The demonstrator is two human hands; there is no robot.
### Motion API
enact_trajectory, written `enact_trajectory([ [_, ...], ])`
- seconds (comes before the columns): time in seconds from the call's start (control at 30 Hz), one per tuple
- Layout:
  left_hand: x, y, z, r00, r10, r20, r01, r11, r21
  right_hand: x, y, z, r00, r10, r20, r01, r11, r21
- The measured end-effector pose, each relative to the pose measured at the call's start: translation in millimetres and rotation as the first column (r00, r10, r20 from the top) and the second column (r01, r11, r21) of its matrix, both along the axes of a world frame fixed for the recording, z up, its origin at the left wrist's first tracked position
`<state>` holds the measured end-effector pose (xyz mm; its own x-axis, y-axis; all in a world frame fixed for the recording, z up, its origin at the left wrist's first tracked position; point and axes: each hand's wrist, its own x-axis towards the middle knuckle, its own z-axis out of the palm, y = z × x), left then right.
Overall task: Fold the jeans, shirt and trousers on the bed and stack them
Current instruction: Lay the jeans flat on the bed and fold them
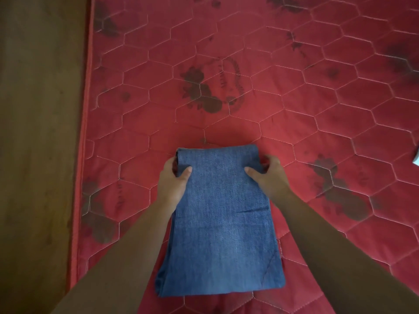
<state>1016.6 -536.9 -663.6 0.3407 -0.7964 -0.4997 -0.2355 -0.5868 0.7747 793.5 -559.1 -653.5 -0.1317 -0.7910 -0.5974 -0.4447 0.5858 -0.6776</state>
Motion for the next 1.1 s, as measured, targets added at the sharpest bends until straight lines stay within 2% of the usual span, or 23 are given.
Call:
enact_trajectory([
  [0.13,5.3,-7.9,-5.4,0.983,0.089,-0.163,-0.081,0.995,0.058,2.0,-9.4,-3.7,0.986,-0.093,0.139,0.086,0.995,0.057],
  [0.23,12.7,-18.4,-7.9,0.956,0.116,-0.269,-0.085,0.989,0.124,2.5,-12.2,-4.3,0.906,-0.271,0.325,0.238,0.961,0.14],
  [0.3,16.4,-24.7,-8.6,0.959,0.097,-0.267,-0.053,0.984,0.167,3.6,-14.8,-4.1,0.867,-0.335,0.37,0.289,0.941,0.176],
  [0.37,16.4,-29.6,-5.5,0.964,0.125,-0.235,-0.085,0.981,0.174,6.7,-18.8,-2.2,0.869,-0.348,0.351,0.309,0.937,0.163],
  [0.5,17.1,-54.6,7.2,0.953,0.203,-0.225,-0.189,0.979,0.082,21.1,-45.6,5.0,0.871,-0.342,0.352,0.336,0.938,0.081],
  [0.63,40.4,-99.9,19.1,0.911,0.33,-0.245,-0.356,0.932,-0.069,35.3,-92.2,17.8,0.821,-0.266,0.505,0.33,0.943,-0.039],
  [0.7,54.1,-106.5,15.8,0.932,0.291,-0.218,-0.322,0.939,-0.124,34.2,-100.0,13.9,0.882,-0.141,0.45,0.201,0.976,-0.088],
  [0.83,61.2,-63.7,-0.2,0.995,0.085,-0.043,-0.083,0.995,0.053,20.3,-67.2,-0.8,0.971,0.023,0.237,-0.022,1.0,-0.005],
  [0.93,51.2,-16.6,-4.0,0.997,-0.066,0.041,0.063,0.997,0.054,13.9,-31.1,-7.6,0.992,0.109,0.065,-0.107,0.994,-0.026],
  [1.1,49.3,-4.6,-12.0,0.998,0.05,0.044,-0.049,0.998,-0.031,18.6,-4.6,-13.9,0.993,0.084,0.086,-0.082,0.996,-0.027],
])
